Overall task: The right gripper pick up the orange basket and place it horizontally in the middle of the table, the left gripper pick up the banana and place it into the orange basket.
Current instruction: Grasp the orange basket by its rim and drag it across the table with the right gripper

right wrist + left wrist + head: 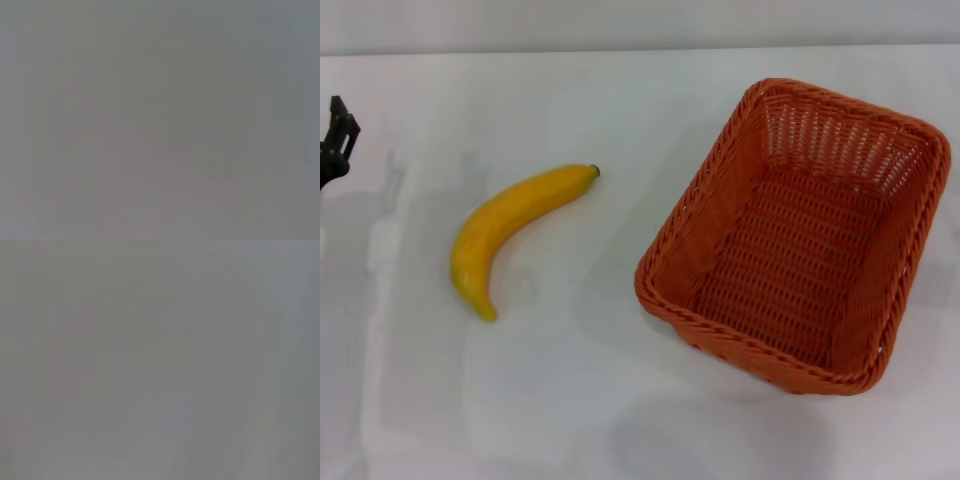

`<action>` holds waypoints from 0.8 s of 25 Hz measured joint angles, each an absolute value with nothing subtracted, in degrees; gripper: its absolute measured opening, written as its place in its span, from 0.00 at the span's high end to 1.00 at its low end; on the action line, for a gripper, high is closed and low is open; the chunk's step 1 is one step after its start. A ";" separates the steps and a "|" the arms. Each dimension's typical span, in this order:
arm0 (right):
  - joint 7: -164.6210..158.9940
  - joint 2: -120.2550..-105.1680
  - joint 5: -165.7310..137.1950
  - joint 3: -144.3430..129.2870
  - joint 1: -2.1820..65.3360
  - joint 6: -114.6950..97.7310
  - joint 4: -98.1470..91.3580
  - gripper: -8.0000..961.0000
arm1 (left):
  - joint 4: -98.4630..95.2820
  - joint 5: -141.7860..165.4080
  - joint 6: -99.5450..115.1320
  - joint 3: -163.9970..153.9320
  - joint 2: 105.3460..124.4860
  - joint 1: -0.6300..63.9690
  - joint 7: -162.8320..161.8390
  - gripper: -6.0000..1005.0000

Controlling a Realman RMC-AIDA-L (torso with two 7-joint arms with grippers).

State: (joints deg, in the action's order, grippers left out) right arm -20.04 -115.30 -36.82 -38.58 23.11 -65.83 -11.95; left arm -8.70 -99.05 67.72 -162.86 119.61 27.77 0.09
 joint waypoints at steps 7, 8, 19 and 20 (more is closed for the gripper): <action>-20.04 -115.29 -36.82 -38.58 23.10 -65.83 -11.64 0.12 | -8.70 -99.05 67.40 -162.86 119.62 27.70 0.09 0.14; -20.04 -115.30 -36.82 -38.58 23.11 -65.83 -11.52 0.12 | -8.70 -99.05 67.39 -162.86 119.62 27.69 0.09 0.14; -20.04 -115.29 -36.82 -38.58 23.12 -66.12 -11.24 0.13 | -8.70 -99.06 67.32 -162.85 119.62 27.36 0.09 0.14; -20.04 -115.30 -36.82 -38.58 23.12 -66.16 -11.25 0.13 | -8.70 -99.06 67.32 -162.86 119.62 27.33 0.09 0.14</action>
State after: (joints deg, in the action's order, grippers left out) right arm -20.04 -115.30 -36.82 -38.58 23.12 -66.16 -11.25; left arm -8.70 -99.06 67.32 -162.86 119.62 27.33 0.09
